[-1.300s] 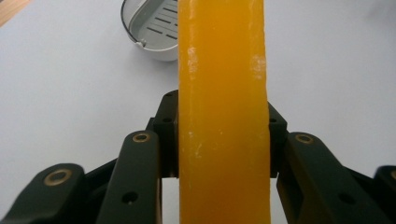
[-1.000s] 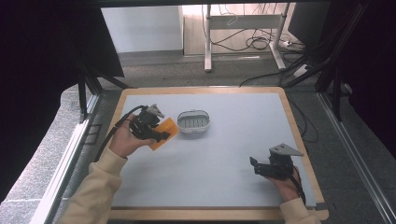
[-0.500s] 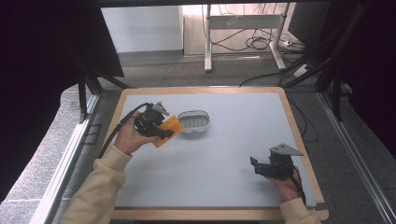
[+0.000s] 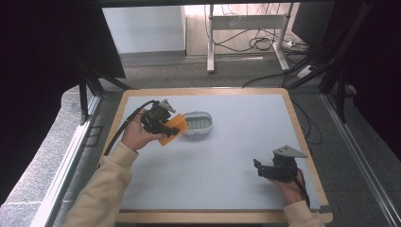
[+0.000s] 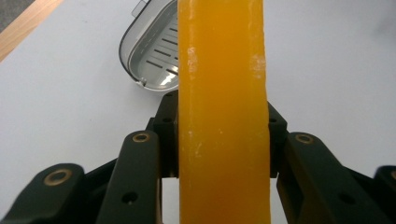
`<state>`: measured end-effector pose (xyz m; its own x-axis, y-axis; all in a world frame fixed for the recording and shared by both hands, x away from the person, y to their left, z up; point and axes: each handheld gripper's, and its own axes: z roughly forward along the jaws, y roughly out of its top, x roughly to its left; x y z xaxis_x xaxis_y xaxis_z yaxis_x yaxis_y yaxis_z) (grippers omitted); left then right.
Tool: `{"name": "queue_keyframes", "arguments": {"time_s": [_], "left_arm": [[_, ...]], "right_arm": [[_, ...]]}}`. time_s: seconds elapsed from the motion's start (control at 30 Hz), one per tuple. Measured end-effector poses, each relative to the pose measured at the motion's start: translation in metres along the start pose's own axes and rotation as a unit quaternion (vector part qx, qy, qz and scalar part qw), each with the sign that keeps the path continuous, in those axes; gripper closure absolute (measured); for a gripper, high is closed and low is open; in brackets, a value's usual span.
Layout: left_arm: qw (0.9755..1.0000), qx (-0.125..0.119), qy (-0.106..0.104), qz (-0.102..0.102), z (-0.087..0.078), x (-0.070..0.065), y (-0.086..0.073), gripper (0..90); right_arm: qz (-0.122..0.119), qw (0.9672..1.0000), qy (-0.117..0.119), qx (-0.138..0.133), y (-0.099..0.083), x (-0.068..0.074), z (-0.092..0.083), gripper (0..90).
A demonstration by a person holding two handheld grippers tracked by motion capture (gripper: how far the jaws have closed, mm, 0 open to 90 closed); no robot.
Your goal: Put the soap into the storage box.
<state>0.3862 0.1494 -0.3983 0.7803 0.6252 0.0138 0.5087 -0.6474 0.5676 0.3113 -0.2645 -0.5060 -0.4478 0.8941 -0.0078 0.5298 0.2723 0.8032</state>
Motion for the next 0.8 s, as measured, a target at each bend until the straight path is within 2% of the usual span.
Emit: {"name": "queue_keyframes", "arguments": {"time_s": [0.27,0.33,0.43,0.8], "left_arm": [[1.0,0.002,0.006,0.006,0.006,0.003,0.008,62.1],[1.0,0.004,0.0,0.005,0.008,0.004,0.011,62.1],[0.9998,0.014,0.004,0.016,0.011,0.002,0.016,62.1],[0.9991,0.009,-0.005,0.041,0.019,-0.002,0.034,62.1]], "right_arm": [[0.0,1.0,0.0,0.001,0.0,0.0,0.0,12.5],[0.0,1.0,0.0,0.001,0.0,0.0,0.0,12.5],[0.001,1.0,0.001,0.001,0.0,0.0,0.0,12.5],[0.001,1.0,0.0,0.002,0.0,-0.001,0.0,12.5]]}}
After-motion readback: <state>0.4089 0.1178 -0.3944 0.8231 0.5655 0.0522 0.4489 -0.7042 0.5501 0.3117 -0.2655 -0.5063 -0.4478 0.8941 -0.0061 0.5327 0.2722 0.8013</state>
